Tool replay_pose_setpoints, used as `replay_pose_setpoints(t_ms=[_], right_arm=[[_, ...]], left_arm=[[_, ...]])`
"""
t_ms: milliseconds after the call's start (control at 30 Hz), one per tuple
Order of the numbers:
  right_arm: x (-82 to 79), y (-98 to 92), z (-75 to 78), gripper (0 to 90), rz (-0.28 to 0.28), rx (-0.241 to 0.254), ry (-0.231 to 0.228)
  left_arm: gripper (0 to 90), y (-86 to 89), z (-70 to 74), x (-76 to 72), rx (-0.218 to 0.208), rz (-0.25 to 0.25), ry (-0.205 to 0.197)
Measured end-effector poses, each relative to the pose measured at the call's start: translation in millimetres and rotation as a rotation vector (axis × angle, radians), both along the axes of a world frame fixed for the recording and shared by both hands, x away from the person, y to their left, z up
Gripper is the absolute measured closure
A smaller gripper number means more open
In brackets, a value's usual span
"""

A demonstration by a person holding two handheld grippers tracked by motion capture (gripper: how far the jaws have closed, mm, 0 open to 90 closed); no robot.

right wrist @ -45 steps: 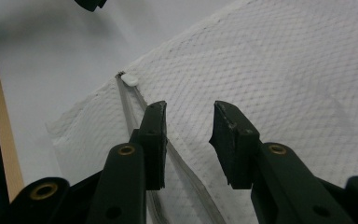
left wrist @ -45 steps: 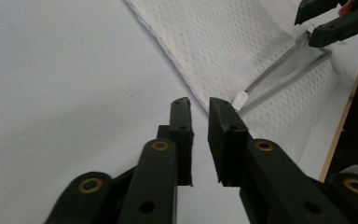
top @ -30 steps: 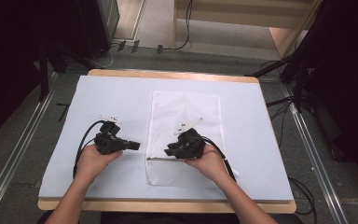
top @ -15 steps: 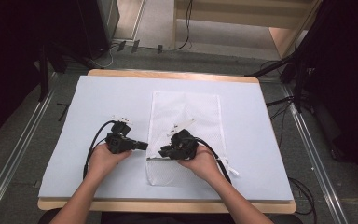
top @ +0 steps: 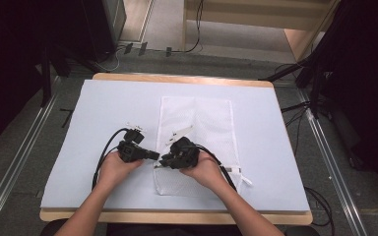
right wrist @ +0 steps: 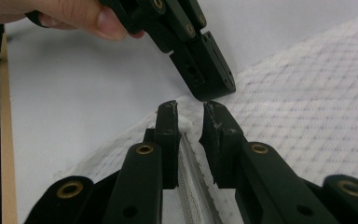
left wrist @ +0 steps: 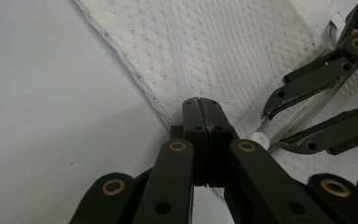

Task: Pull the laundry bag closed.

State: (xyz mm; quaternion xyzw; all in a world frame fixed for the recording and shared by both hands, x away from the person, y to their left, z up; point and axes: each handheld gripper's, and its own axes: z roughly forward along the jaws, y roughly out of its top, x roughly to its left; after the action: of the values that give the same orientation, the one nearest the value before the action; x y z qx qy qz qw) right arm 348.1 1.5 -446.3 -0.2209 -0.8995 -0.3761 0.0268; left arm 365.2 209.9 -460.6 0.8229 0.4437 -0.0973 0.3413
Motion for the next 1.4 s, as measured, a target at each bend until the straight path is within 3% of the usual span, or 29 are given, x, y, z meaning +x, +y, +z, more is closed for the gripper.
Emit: replay_pose_setpoints(t_ms=[200, 433, 667, 833, 933, 1000, 1233, 1333, 1400], right_arm=[[2.5, 6.7, 7.7, 78.1, 0.031, -0.006, -0.017], [3.3, 7.7, -6.1, 78.4, 0.051, -0.022, -0.002], [0.2, 10.6, -16.8, 77.4, 0.078, -0.030, -0.020], [-1.6, 10.6, -20.8, 75.0, 0.095, 0.005, -0.039], [-4.5, 11.2, -22.6, 82.8, 0.105, 0.010, -0.071], [-5.9, 11.2, -22.4, 83.2, 0.112, 0.004, -0.066], [-11.3, 10.3, -21.3, 83.8, 0.095, -0.017, -0.087], [-13.3, 9.0, -20.1, 83.9, 0.094, -0.030, -0.097], [-12.9, 6.4, -20.4, 83.8, 0.088, -0.028, -0.098]], left_arm=[[90.0, 1.5, -0.7, 0.5, -0.012, 0.014, 0.011], [90.0, 2.9, -1.1, 0.8, -0.016, 0.022, 0.013], [90.0, 2.6, -1.0, 0.5, -0.011, 0.025, 0.007], [90.0, 2.6, -1.2, 0.5, -0.012, 0.027, 0.006], [90.0, 3.4, -1.8, 0.7, -0.019, 0.026, 0.008], [90.0, 3.9, -2.1, 0.7, -0.022, 0.024, 0.009], [90.0, 3.1, -2.1, -0.8, -0.010, 0.015, -0.015], [90.0, -0.5, 0.5, -4.2, 0.031, -0.002, -0.059], [90.0, -1.1, 1.1, -4.3, 0.037, -0.001, -0.059]])
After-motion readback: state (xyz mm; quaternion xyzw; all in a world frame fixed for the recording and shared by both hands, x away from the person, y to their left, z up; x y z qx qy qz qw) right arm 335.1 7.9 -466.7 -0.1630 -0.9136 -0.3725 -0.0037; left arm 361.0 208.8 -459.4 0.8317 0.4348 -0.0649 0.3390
